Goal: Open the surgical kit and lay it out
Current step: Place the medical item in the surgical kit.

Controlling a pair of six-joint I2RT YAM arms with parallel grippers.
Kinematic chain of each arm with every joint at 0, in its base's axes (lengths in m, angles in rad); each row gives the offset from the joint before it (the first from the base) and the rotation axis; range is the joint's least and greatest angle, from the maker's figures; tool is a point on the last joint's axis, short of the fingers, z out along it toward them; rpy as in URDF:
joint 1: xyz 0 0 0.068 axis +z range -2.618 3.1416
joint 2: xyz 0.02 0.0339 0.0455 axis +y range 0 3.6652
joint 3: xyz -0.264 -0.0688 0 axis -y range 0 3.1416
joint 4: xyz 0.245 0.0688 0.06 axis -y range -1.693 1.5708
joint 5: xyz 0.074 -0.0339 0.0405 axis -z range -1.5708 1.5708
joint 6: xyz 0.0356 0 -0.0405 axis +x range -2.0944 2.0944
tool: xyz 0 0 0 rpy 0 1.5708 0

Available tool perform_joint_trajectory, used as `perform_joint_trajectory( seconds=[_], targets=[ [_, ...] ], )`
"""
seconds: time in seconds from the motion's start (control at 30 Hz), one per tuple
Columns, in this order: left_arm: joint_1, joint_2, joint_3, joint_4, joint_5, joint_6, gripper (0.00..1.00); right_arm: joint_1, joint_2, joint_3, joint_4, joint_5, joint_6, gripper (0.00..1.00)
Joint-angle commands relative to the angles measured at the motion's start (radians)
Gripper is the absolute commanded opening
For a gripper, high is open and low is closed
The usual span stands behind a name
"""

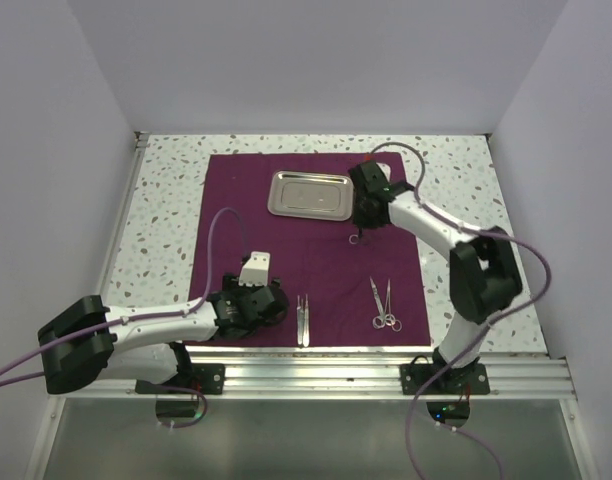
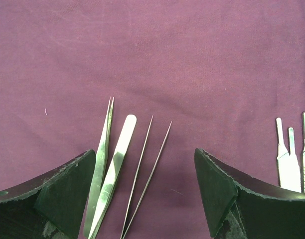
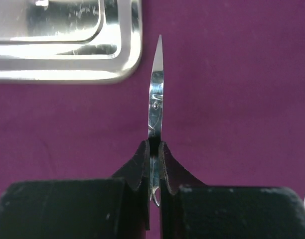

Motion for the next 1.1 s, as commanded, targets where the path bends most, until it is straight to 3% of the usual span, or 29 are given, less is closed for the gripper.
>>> perform_joint_trajectory(
  seconds=[0.0,0.3,0.43,0.73,0.8,0.87,1.07],
  targets=[
    [0.001,-0.016,0.026,0.006,-0.023,-0.019,0.84,0.017,-0.254,-0.200,0.079,-0.022,0.034,0.00],
    [0.001,-0.023,0.029,-0.003,-0.036,-0.029,0.84,0.137,-0.664,-0.597,-0.009,-0.036,0.110,0.00],
    [0.001,-0.027,0.040,-0.020,-0.056,-0.042,0.84,0.158,-0.818,-0.765,0.030,-0.096,0.163,0.00],
    [0.001,-0.062,0.124,-0.042,-0.026,-0.027,0.84,0.166,-0.892,-0.957,0.131,-0.165,0.221,0.00],
    [0.001,-0.082,0.136,-0.055,-0.036,-0.021,0.84,0.166,-0.902,-0.975,0.135,-0.174,0.219,0.54],
    [0.000,-0.093,0.164,-0.083,-0.049,-0.012,0.84,0.166,-0.925,-0.982,0.130,-0.173,0.219,0.98],
    [0.001,-0.122,0.256,-0.134,-0.089,0.071,0.84,0.166,-1.114,-0.903,0.038,-0.142,0.164,0.98]
  ],
)
